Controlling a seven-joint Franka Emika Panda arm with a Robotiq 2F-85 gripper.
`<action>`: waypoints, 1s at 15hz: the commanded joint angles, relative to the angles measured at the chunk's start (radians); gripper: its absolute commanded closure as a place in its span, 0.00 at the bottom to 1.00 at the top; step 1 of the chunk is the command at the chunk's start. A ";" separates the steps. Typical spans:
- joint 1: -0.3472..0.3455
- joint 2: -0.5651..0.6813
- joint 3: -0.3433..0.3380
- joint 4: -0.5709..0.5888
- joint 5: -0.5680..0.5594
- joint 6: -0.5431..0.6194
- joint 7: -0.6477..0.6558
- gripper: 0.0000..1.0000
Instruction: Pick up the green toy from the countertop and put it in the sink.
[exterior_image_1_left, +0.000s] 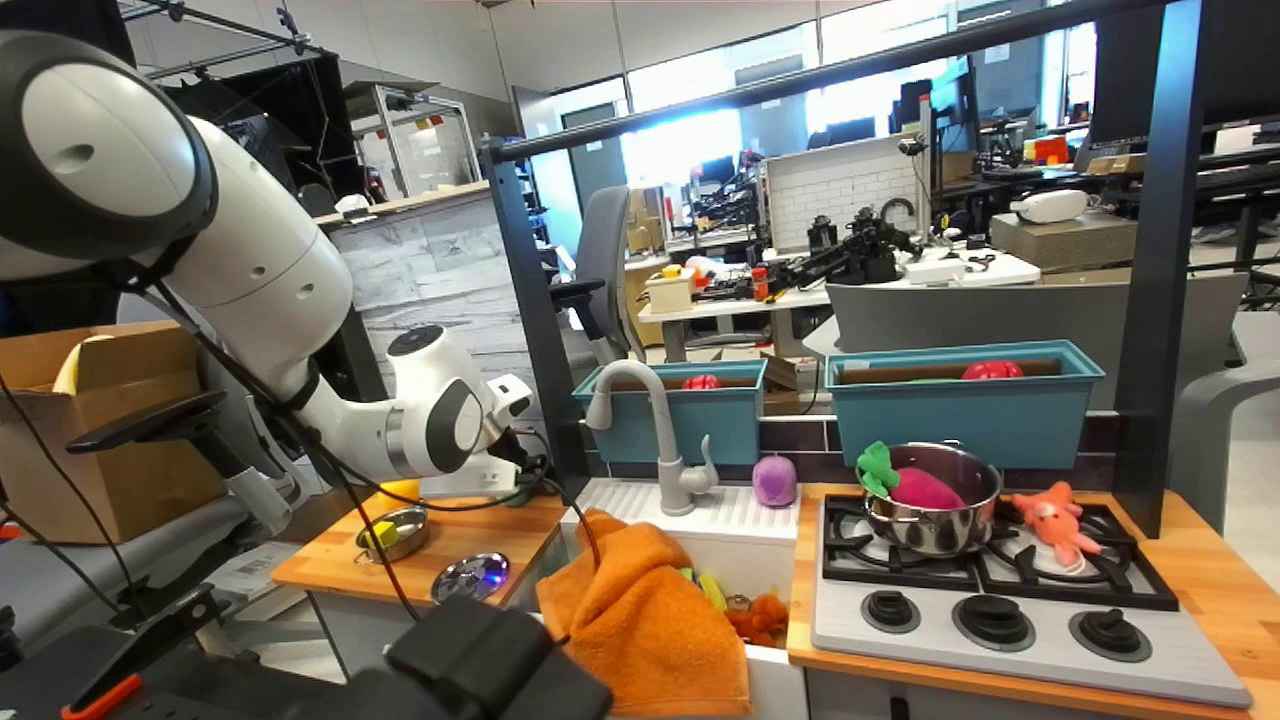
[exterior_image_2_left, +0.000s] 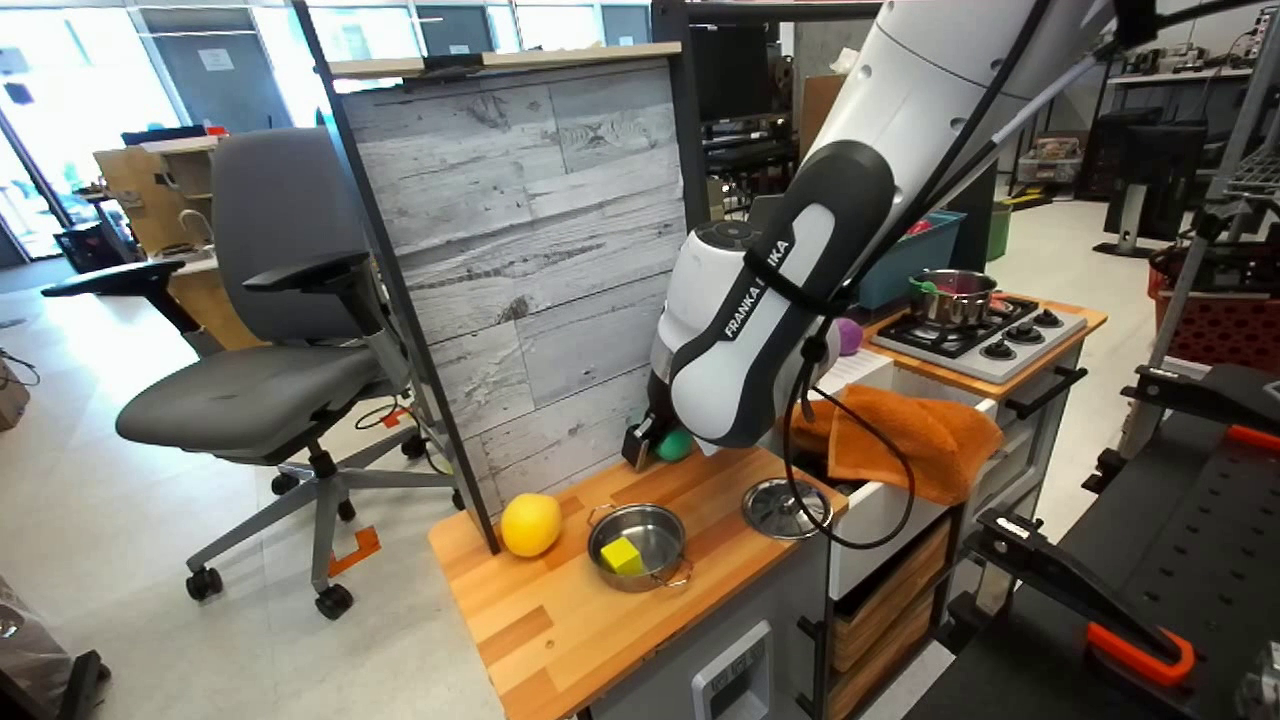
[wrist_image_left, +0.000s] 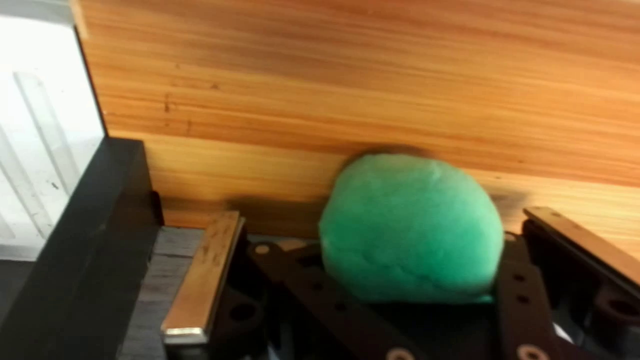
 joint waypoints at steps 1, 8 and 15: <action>0.038 -0.156 -0.128 -0.210 0.005 -0.046 0.086 1.00; -0.019 -0.162 -0.084 -0.150 0.015 -0.117 0.056 0.86; 0.046 -0.192 -0.180 -0.235 0.010 -0.040 0.115 1.00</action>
